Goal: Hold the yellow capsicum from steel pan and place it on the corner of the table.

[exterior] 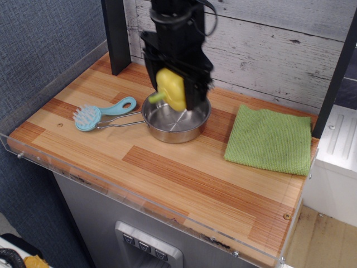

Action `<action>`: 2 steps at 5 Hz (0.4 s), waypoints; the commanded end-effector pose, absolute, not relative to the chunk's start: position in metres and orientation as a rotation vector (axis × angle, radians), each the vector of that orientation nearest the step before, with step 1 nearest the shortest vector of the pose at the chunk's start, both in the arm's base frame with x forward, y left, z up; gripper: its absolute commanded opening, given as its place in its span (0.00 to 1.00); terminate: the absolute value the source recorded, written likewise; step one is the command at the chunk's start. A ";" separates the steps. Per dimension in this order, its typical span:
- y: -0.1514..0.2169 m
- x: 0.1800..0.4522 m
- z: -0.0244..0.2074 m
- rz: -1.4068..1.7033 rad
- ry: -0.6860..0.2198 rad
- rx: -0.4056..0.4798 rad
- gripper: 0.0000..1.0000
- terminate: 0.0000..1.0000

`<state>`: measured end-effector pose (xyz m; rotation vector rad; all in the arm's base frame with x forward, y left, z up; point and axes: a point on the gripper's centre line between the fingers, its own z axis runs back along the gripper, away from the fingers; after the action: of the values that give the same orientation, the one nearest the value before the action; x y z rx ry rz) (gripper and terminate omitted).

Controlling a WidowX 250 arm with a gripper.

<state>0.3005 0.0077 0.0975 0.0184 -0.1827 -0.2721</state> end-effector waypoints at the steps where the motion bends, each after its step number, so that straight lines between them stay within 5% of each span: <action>1: 0.009 0.269 0.072 -0.278 -0.091 0.025 0.00 0.00; 2: 0.008 0.264 0.055 -0.294 -0.053 0.013 0.00 0.00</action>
<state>0.2619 0.0066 0.0442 0.0045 -0.0195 -0.2893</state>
